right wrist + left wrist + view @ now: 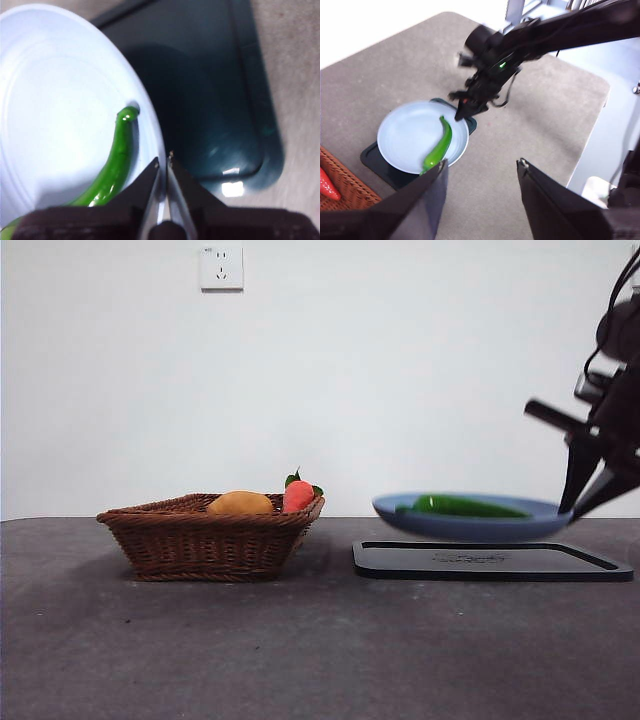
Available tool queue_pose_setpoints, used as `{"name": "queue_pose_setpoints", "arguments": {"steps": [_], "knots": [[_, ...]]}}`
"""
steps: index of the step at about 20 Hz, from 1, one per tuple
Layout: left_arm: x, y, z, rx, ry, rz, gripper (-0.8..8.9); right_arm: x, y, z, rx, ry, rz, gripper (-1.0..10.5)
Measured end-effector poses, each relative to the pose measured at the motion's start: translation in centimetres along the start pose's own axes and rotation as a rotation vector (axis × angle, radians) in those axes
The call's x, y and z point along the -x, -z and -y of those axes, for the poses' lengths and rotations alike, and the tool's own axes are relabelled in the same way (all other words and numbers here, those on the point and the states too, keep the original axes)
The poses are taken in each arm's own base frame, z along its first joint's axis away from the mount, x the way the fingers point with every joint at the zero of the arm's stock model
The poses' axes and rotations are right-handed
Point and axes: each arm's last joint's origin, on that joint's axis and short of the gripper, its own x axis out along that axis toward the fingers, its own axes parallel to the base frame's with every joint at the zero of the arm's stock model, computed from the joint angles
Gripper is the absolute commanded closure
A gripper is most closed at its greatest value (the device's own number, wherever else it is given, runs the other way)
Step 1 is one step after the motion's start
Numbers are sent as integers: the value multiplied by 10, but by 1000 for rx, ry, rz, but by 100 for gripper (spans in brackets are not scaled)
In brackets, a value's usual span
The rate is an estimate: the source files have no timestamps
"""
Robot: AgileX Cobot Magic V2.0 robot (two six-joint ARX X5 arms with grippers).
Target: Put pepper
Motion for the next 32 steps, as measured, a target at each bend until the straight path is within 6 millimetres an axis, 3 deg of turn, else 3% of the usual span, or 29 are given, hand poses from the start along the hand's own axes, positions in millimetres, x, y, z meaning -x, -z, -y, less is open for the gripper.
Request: {"name": "queue_pose_setpoints", "arguments": {"steps": [4, 12, 17, 20, 22, 26, 29, 32], "knots": [[9, 3, 1, 10, -1, -16, 566, -21, -6, 10, -16, 13, -13, 944], [9, 5, 1, 13, -6, -36, 566, -23, -12, 14, -22, 23, 26, 942], [9, 5, 0, 12, -17, -35, 566, -23, -11, 15, -25, 24, 17, 784], [9, 5, 0, 13, -17, -36, 566, -20, -9, 17, -24, 36, -6, 760], [9, 5, 0, 12, -21, -38, 566, -2, -8, 11, 5, 35, 11, 759], [9, 7, -1, 14, -71, -60, 566, 78, 1, -21, 130, -13, 161, 752], [9, 10, -2, 15, -82, -87, 568, 133, 30, -42, 225, -49, 192, 752], [9, 11, -2, 16, -83, -100, 568, 186, 76, -64, 359, -85, 222, 752]]}}
